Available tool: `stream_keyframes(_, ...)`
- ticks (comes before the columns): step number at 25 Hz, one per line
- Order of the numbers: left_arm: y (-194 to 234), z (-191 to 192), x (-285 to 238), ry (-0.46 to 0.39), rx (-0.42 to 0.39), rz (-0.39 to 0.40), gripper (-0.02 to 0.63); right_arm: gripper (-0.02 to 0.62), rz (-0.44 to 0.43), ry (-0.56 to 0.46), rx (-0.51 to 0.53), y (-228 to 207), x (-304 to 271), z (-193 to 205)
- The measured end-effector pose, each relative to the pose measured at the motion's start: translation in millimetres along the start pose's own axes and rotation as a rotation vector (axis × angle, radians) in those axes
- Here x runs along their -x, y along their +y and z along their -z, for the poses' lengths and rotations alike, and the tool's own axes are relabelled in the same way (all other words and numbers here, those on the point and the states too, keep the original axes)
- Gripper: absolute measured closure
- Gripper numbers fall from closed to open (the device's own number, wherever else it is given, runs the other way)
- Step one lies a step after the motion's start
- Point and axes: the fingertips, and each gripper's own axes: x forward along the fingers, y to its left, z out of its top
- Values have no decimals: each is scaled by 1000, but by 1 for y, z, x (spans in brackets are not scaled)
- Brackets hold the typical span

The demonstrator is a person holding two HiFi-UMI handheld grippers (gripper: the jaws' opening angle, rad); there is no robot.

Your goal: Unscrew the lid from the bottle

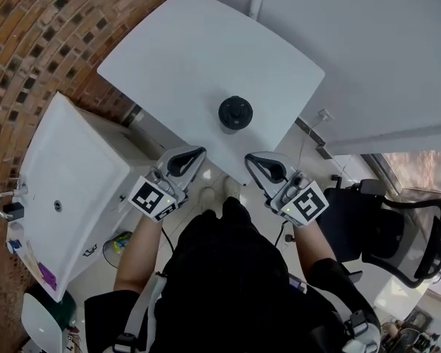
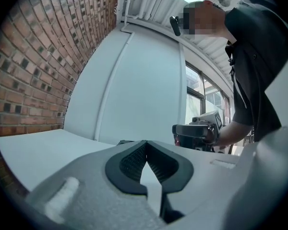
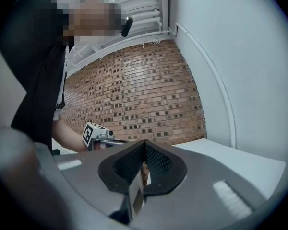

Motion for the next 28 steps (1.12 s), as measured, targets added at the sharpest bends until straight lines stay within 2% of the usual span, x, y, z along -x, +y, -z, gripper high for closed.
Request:
stream_keyframes(3, 6, 20, -10, 41, -12, -23, 603, 589, -57, 36, -37, 2, -9, 13)
stream_keyframes(5, 11, 36, -16, 64, -11, -45, 601, 589, -66, 39, -57, -2, -12, 22)
stream_keyframes(10, 21, 65, -26, 55, 22, -97, 551, 589, -84, 60, -87, -14, -16, 52)
stream_keyframes(12, 26, 79, -31, 68, 22, -123, 471, 589, -97, 84, -102, -17, -15, 66)
stream_keyframes(13, 31, 86, -35, 77, 10, -140, 382, 589, -101, 92, -110, -19, -15, 72)
stream_keyframes(14, 37, 93, -39, 83, 0, -156, 352, 589, -104, 96, -119, -21, -16, 77)
stream_keyframes(15, 43, 99, -45, 80, 0, -166, 285, 589, -106, 97, -125, -23, -16, 80)
stream_keyframes(18, 54, 108, -64, 55, 32, -152, 214, 589, -102, 93, -128, -26, -18, 82)
stream_keyframes(22, 60, 129, -88, 128, -66, -101, 210, 589, -103, 96, -111, -28, -16, 79)
stream_keyframes(25, 66, 139, -97, 150, -57, -96, 204, 589, -107, 101, -119, -28, -9, 79)
stream_keyframes(28, 66, 148, -107, 190, -71, -55, 204, 589, -93, 121, -129, -30, 0, 85)
